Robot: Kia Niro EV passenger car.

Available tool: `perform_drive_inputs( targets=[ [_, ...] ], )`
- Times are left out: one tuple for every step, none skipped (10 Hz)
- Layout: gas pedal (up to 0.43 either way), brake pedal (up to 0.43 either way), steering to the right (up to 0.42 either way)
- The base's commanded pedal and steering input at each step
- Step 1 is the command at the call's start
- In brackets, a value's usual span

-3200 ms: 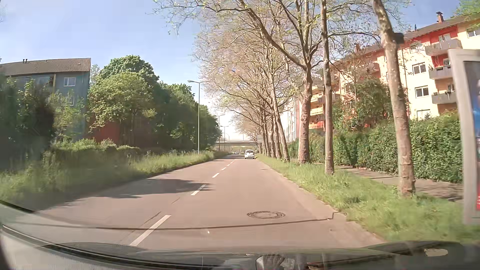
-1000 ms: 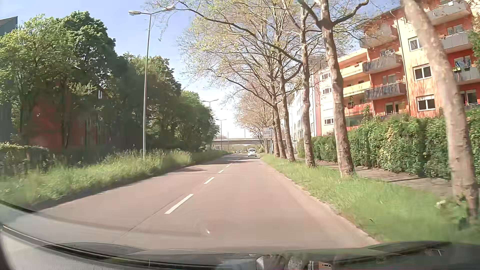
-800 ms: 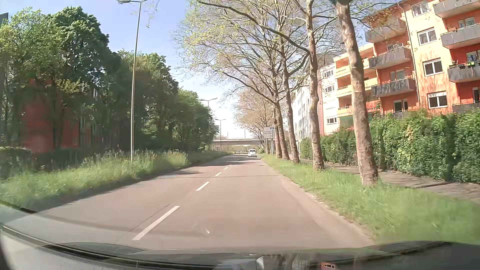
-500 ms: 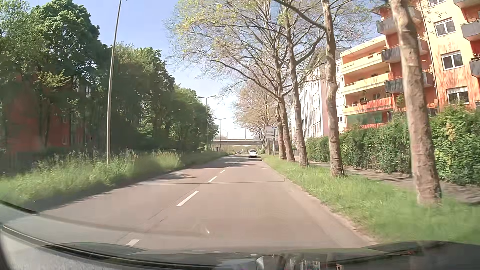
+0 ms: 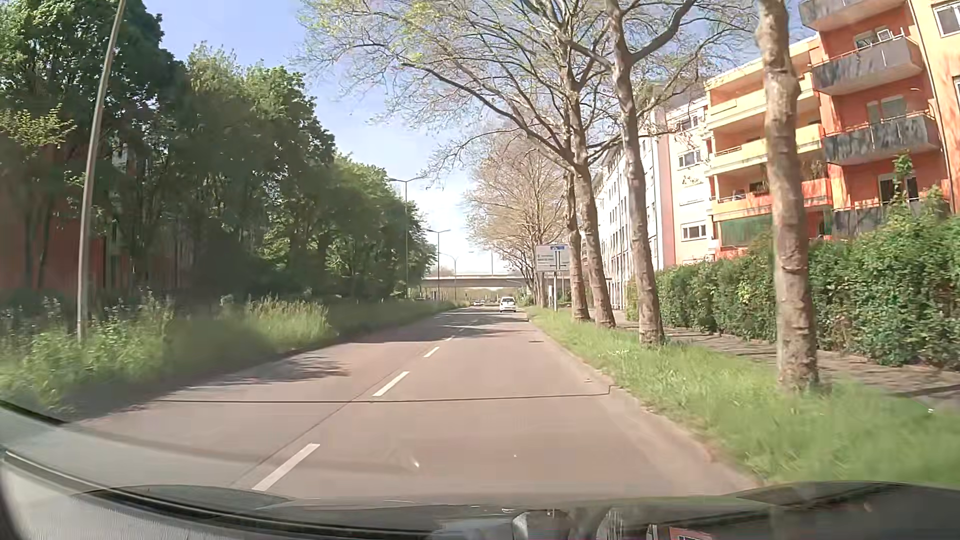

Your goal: Follow the waypoints while adhering to traffic rules and regulations

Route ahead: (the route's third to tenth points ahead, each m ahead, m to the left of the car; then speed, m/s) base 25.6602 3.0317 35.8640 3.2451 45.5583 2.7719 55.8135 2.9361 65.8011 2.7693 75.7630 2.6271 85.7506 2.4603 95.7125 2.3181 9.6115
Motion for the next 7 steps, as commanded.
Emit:
perform_drive_inputs(
  targets=[
    [0.028, 0.000, -0.002],
    [0.028, 0.000, -0.002],
    [0.039, 0.000, 0.000],
    [0.039, 0.000, 0.001],
    [0.047, 0.000, 0.001],
    [0.047, 0.000, 0.001],
    [0.047, 0.000, 0.001]
  ],
)
